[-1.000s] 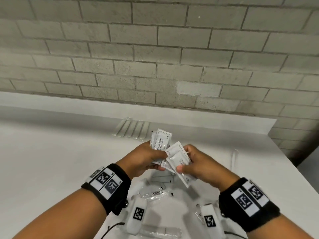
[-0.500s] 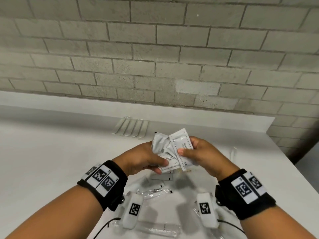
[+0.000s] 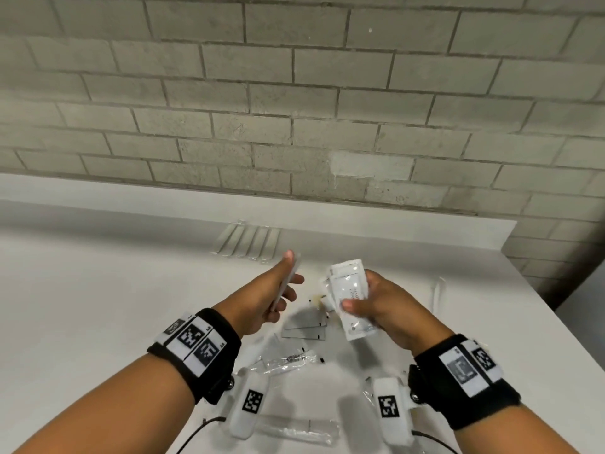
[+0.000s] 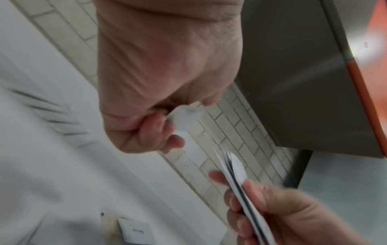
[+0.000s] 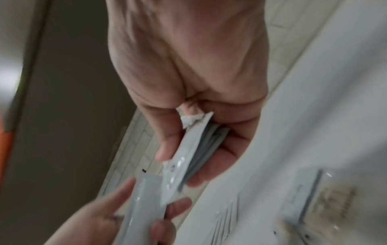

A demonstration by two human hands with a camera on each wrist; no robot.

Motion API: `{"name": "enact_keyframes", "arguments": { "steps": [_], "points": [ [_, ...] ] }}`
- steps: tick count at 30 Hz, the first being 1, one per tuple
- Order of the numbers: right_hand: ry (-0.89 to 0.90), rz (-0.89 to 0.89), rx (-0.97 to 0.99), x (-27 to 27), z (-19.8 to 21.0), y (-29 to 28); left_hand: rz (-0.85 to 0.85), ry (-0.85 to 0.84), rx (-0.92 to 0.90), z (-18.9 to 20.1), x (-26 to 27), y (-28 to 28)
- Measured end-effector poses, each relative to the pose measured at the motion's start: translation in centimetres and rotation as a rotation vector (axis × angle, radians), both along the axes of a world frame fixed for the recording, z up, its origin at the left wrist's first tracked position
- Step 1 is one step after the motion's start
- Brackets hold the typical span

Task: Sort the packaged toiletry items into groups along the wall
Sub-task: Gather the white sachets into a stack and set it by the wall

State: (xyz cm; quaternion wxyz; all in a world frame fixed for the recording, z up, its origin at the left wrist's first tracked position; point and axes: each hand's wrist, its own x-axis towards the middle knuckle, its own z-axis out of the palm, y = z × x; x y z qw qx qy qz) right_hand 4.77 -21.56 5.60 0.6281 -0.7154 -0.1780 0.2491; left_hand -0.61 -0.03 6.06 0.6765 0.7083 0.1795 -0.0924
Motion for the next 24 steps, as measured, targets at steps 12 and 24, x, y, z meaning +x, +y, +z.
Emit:
{"name": "enact_keyframes", "arguments": {
  "steps": [12,24],
  "points": [
    [0.217,-0.169,0.283,1.5,-0.4,-2.6,-0.032,-0.175,0.082,-0.3,-0.5,0.2],
    [-0.083,0.036,-0.096,1.9,4.9,1.7,-0.116,-0.182,0.167,2.0,0.0,0.4]
  ]
}}
